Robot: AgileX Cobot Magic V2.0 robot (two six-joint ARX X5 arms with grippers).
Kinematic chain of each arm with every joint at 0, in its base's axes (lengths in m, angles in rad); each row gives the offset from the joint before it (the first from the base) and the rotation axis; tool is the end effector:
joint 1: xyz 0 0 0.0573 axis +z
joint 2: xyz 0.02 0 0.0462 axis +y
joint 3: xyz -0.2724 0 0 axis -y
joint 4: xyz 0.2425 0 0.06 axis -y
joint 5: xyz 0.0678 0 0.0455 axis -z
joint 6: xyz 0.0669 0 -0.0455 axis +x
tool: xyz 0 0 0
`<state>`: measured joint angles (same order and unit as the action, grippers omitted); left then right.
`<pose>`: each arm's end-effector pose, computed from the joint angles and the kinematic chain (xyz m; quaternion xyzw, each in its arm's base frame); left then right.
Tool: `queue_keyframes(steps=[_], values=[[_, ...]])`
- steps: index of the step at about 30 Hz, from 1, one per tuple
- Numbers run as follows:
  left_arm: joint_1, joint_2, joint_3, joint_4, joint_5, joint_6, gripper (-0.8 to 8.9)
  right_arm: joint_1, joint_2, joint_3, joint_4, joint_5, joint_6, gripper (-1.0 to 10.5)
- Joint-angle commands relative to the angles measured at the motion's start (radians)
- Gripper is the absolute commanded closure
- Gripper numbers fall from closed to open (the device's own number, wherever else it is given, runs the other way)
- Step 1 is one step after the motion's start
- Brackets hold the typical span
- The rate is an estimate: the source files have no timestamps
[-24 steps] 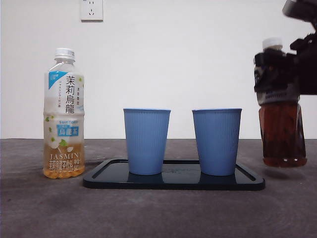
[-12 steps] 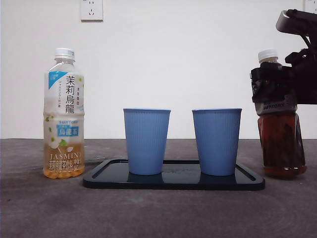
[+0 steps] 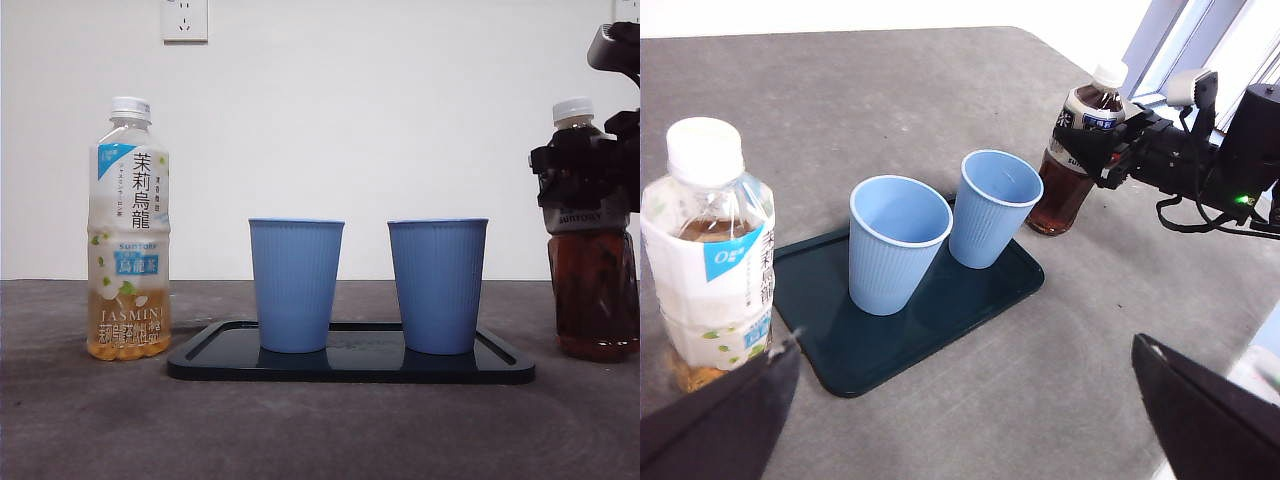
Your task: Pour the drink into the cup
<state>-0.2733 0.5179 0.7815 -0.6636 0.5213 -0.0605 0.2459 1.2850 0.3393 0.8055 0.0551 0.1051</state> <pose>0.1043 -0.0638 0.3105 -0.0519 0.2085 -0.3731 0.9026 0.2599 0.0614 0.1845 0.0417 0.0741 0.0913 0.9922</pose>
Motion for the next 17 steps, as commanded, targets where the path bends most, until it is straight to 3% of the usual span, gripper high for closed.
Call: queue_keyframes(steps=[1,10,17], values=[[-0.005,0.005,0.016,0.007,-0.003,0.019,2.84,0.004,-0.002,0.018,0.074,-0.005,0.004,7.8],[-0.005,0.005,0.016,0.006,-0.003,0.019,2.84,0.004,-0.002,0.018,0.058,-0.004,0.015,7.8],[-0.005,0.005,0.016,0.006,-0.003,0.019,2.84,0.004,-0.002,0.018,0.028,-0.003,0.019,5.5]])
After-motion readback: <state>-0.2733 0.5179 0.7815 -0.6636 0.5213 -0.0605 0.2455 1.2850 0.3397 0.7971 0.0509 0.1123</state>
